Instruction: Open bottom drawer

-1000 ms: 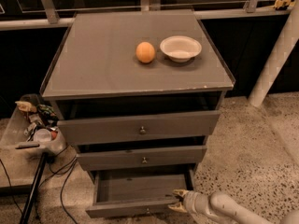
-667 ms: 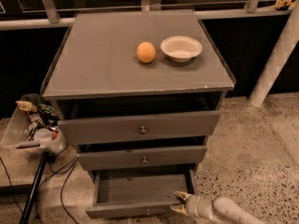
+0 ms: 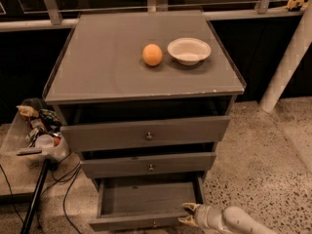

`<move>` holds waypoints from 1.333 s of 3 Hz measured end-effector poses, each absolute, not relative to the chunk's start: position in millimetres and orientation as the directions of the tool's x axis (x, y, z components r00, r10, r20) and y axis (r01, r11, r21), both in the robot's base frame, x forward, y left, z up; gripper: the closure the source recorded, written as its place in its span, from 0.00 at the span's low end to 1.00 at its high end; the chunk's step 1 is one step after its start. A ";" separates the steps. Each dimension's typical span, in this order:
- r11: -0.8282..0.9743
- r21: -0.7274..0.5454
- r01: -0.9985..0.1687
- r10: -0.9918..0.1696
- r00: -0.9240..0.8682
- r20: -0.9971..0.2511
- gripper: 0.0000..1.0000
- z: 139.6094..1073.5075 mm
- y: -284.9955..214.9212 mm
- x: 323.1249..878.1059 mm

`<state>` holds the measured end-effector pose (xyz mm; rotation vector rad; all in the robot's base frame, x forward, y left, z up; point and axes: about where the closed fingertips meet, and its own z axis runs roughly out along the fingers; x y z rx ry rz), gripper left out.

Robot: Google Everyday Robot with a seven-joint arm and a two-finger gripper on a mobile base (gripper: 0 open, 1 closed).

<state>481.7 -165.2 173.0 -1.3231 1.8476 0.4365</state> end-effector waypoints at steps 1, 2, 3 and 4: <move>0.395 -0.168 -0.903 -0.627 -0.131 -0.768 1.00 174.6 -166.9 474.7; 0.384 -0.189 -0.904 -0.636 -0.111 -0.764 1.00 182.5 -170.4 470.3; 0.389 -0.197 -0.900 -0.636 -0.107 -0.764 1.00 194.1 -179.9 449.4; 0.389 -0.197 -0.900 -0.636 -0.108 -0.764 1.00 197.2 -180.1 448.2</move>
Offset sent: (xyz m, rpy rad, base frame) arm -0.1801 -0.0811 0.0343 0.0320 0.0172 -0.0917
